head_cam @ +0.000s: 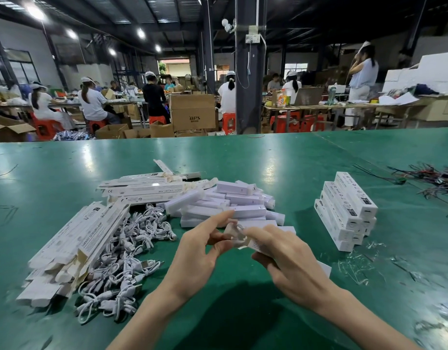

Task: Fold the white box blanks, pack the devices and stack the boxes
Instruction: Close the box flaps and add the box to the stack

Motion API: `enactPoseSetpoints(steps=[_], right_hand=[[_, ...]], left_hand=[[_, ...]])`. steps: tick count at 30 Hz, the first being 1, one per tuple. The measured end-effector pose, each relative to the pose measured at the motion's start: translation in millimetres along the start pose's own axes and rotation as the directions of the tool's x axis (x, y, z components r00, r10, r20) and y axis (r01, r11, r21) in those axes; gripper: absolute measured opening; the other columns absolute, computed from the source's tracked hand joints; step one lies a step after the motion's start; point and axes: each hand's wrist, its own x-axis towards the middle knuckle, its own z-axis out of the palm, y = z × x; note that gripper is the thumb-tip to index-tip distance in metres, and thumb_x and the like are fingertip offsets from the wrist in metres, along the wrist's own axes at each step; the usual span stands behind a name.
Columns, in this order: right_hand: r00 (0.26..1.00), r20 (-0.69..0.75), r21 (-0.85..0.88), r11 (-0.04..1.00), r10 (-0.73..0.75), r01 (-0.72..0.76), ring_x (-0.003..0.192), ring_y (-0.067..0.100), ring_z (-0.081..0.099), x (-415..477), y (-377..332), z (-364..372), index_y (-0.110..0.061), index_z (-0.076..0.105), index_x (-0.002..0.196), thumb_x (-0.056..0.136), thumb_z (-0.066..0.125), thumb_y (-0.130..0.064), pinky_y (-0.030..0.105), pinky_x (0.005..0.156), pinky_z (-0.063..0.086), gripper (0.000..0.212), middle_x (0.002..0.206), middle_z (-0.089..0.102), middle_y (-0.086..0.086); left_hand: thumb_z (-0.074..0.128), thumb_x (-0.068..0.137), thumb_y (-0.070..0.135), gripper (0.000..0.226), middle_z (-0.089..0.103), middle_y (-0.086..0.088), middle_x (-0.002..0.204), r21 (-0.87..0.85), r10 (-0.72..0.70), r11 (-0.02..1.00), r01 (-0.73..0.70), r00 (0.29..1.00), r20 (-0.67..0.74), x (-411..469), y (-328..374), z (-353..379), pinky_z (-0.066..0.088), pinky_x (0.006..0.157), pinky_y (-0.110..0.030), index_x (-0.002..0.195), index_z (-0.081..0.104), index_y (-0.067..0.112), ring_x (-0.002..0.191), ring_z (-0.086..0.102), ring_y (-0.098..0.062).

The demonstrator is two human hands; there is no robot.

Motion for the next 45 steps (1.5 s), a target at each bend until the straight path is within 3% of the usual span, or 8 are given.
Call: enactPoseSetpoints(steps=[8, 12, 16, 24, 33, 38, 41, 45], right_hand=[[0.997, 0.069, -0.072, 0.997, -0.024, 0.029, 0.074, 0.022, 0.053, -0.5, 1.8, -1.0, -0.03, 0.037, 0.128, 0.084, 0.063, -0.008, 0.042, 0.064, 0.047, 0.056, 0.094, 0.059, -0.001], [0.998, 0.063, -0.062, 0.998, -0.022, 0.026, 0.077, 0.023, 0.057, -0.8, 2.3, 0.4, -0.03, 0.037, 0.129, 0.081, 0.064, -0.008, 0.042, 0.063, 0.049, 0.059, 0.096, 0.062, -0.001], [1.0, 0.007, -0.06, 0.998, -0.01, 0.01, 0.078, 0.024, 0.06, -0.2, 3.4, 1.0, -0.028, 0.039, 0.13, 0.077, 0.068, -0.005, 0.043, 0.062, 0.051, 0.064, 0.099, 0.065, 0.0], [0.999, 0.004, -0.072, 0.997, -0.037, 0.038, 0.072, 0.027, 0.059, 0.0, 1.4, 0.8, -0.025, 0.038, 0.129, 0.076, 0.07, -0.002, 0.041, 0.059, 0.051, 0.067, 0.094, 0.065, 0.003], [0.998, 0.042, -0.121, 0.991, -0.051, 0.055, 0.07, 0.018, 0.053, -2.5, -3.6, 4.0, -0.023, 0.038, 0.126, 0.069, 0.078, -0.002, 0.033, 0.06, 0.05, 0.073, 0.085, 0.064, 0.0], [1.0, 0.024, -0.113, 0.994, -0.003, 0.006, 0.073, 0.019, 0.055, -2.6, -2.6, 4.6, -0.023, 0.04, 0.124, 0.072, 0.077, -0.003, 0.034, 0.062, 0.05, 0.067, 0.088, 0.065, -0.001], [1.0, -0.005, -0.132, 0.991, 0.03, -0.03, 0.073, 0.016, 0.048, -0.3, -1.2, 5.2, -0.02, 0.041, 0.123, 0.072, 0.079, -0.003, 0.03, 0.063, 0.041, 0.066, 0.087, 0.064, -0.001], [1.0, 0.001, -0.157, 0.987, 0.029, -0.029, 0.072, 0.019, 0.053, -1.7, 1.4, 7.8, -0.019, 0.041, 0.125, 0.072, 0.076, -0.004, 0.033, 0.067, 0.036, 0.066, 0.086, 0.065, -0.001]], left_hand=[[0.064, 0.082, -0.015, 0.051, 0.057, 0.007, 0.111, 0.133, 0.158, 0.977, -0.164, 0.986, 0.055, -1.0, 2.9, -1.1, 0.046, 0.086, -0.01, 0.123, 0.063, 0.016, 0.093, 0.061, -0.001], [0.064, 0.081, -0.016, 0.042, 0.056, 0.008, 0.11, 0.167, 0.181, 0.968, -0.186, 0.982, 0.046, -1.7, 4.2, -0.3, 0.044, 0.081, -0.007, 0.112, 0.065, 0.014, 0.089, 0.059, 0.004], [0.066, 0.082, -0.013, 0.036, 0.053, 0.004, 0.113, 0.19, 0.25, 0.95, -0.246, 0.968, 0.006, -2.8, 3.8, 1.6, 0.047, 0.083, -0.012, 0.107, 0.068, 0.012, 0.093, 0.06, -0.006], [0.072, 0.079, 0.002, 0.028, 0.061, 0.008, 0.081, 0.294, 0.373, 0.897, -0.33, 0.923, -0.099, -2.4, 4.0, 0.8, 0.048, 0.072, -0.021, 0.103, 0.075, 0.015, 0.079, 0.054, -0.008], [0.082, 0.071, 0.003, 0.029, 0.068, 0.018, 0.076, 0.223, 0.258, 0.946, -0.235, 0.963, -0.08, -7.0, -0.4, 8.2, 0.045, 0.063, -0.015, 0.085, 0.072, 0.027, 0.07, 0.053, -0.004], [0.062, 0.088, 0.019, 0.017, 0.069, 0.013, 0.084, 0.158, 0.156, 0.977, -0.146, 0.986, -0.051, -11.8, 2.3, 16.1, 0.052, 0.061, -0.031, 0.097, 0.059, 0.033, 0.064, 0.063, -0.007], [0.059, 0.086, 0.029, 0.018, 0.07, 0.024, 0.094, 0.175, 0.173, 0.971, -0.162, 0.984, -0.05, -12.6, 6.3, 14.3, 0.042, 0.047, -0.021, 0.104, 0.055, 0.032, 0.04, 0.046, -0.007], [0.063, 0.081, 0.027, 0.04, 0.069, 0.024, 0.103, 0.05, 0.088, 0.994, -0.096, 0.987, 0.132, -14.7, 5.5, 17.6, 0.031, 0.043, -0.015, 0.113, 0.043, 0.04, 0.034, 0.038, -0.007]])
